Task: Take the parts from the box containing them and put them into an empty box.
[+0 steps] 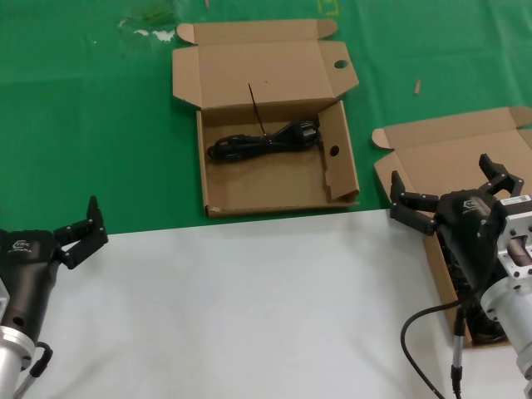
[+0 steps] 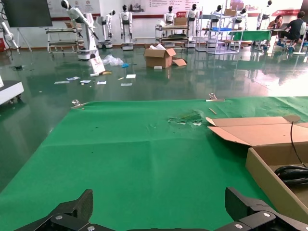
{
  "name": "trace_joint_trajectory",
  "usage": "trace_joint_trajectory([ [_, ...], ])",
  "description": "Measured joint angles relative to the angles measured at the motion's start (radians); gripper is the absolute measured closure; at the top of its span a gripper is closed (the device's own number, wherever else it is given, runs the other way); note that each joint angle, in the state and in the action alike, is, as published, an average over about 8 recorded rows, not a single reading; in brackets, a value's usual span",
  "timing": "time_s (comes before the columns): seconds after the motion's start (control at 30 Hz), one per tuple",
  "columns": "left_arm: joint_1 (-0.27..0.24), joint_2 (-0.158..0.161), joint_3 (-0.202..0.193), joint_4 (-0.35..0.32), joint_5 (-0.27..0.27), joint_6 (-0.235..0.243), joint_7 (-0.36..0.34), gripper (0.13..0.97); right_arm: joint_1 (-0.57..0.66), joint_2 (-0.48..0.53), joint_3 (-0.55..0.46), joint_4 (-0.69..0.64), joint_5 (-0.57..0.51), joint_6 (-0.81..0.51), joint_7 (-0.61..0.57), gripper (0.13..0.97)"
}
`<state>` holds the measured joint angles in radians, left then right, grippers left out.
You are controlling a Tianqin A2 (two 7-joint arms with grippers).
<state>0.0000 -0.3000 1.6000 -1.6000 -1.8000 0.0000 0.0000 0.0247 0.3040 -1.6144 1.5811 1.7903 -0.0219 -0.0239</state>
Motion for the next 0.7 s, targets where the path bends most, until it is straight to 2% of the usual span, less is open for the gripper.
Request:
trace_joint_trajectory([
  [0.7, 0.000, 0.000, 0.000, 0.000, 0.000, 0.000, 0.000, 0.132, 0.000, 0.000, 0.000, 0.000, 0.000, 0.000, 0.000, 0.129],
])
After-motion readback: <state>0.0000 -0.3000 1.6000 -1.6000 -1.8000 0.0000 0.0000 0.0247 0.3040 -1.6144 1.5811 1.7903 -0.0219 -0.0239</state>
